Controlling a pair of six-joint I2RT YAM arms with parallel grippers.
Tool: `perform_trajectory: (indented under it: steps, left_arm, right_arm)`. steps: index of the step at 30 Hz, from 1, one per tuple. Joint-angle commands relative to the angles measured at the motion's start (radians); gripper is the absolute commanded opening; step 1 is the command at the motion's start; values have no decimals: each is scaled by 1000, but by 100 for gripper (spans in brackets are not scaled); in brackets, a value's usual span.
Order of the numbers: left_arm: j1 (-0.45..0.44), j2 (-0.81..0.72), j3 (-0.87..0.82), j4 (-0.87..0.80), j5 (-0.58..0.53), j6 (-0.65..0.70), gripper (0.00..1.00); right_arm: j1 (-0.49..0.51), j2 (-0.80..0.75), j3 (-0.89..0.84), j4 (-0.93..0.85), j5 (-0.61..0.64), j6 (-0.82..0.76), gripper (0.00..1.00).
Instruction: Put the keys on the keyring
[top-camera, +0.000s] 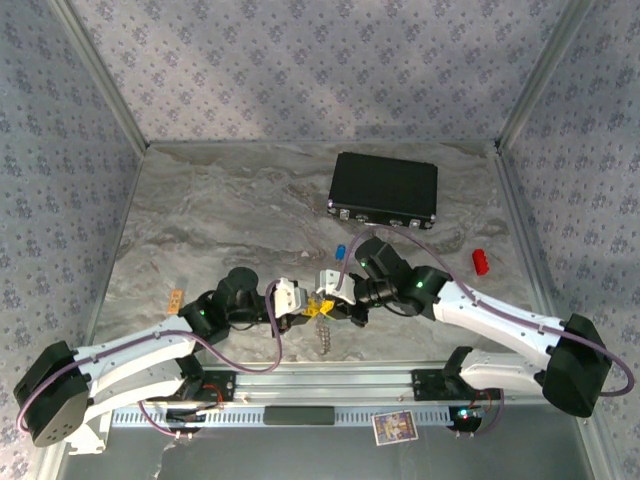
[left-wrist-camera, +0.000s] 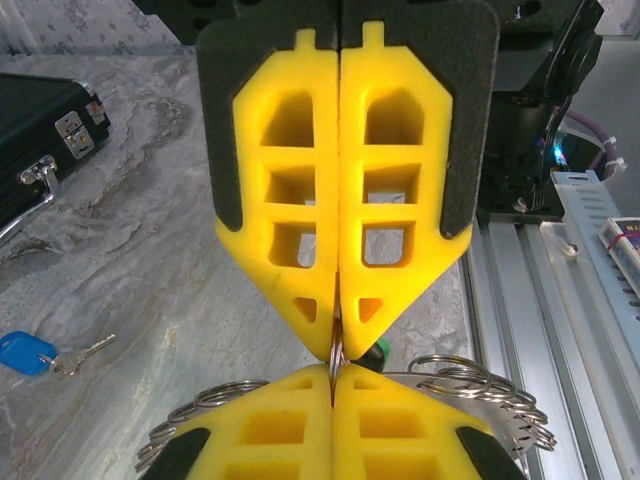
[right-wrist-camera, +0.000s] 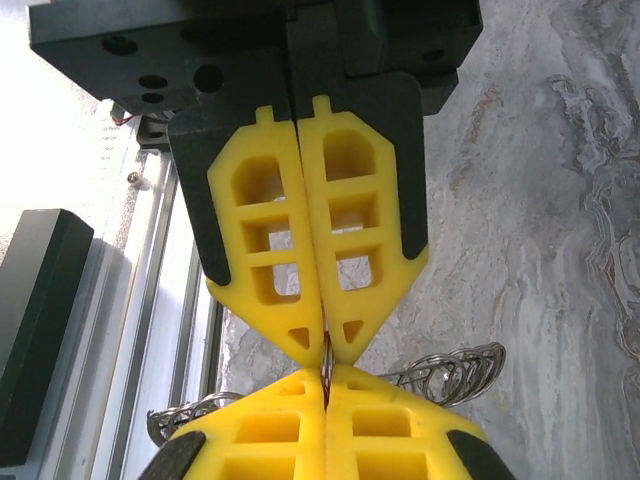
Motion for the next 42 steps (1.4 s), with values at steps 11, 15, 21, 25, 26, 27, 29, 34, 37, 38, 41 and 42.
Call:
perform_trajectory:
  steps: [11, 15, 21, 25, 26, 27, 29, 34, 37, 38, 41, 42]
  left_arm:
    - [-3, 16, -77, 250, -1, -90, 0]
    - [-4, 15, -112, 304, -6, -120, 0]
    - [-4, 4, -121, 304, -16, -127, 0]
    - [-3, 6, -119, 307, -15, -125, 0]
    - [-4, 5, -119, 309, -16, -123, 0]
    - [-4, 5, -119, 308, -15, -123, 0]
    - [-5, 3, -117, 310, -17, -120, 0]
    - [-4, 3, -114, 304, -19, -113, 0]
    - [-4, 0, -112, 301, -19, -111, 0]
    - [-4, -2, -111, 298, -20, -111, 0]
    - [-4, -7, -110, 294, -19, -109, 0]
    - [-6, -8, -110, 295, -18, -110, 0]
  right_arm:
    - [-37, -100, -139, 186, 8, 132, 34]
    - [-39, -89, -162, 231, 11, 159, 34]
    - [-43, -93, -166, 231, 7, 177, 30]
    - [-46, -120, -169, 204, 20, 171, 28]
    - [-48, -125, -167, 198, 24, 168, 27]
    - [-49, -131, -166, 189, 24, 166, 25]
    - [-52, -140, -165, 178, 26, 165, 20]
    - [-56, -142, -162, 161, 24, 168, 11]
    - [-58, -140, -162, 151, 24, 166, 6]
    - [-60, -141, -162, 148, 22, 166, 4]
    - [-63, -143, -160, 140, 17, 165, 0]
    - [-64, -143, -159, 136, 19, 163, 0]
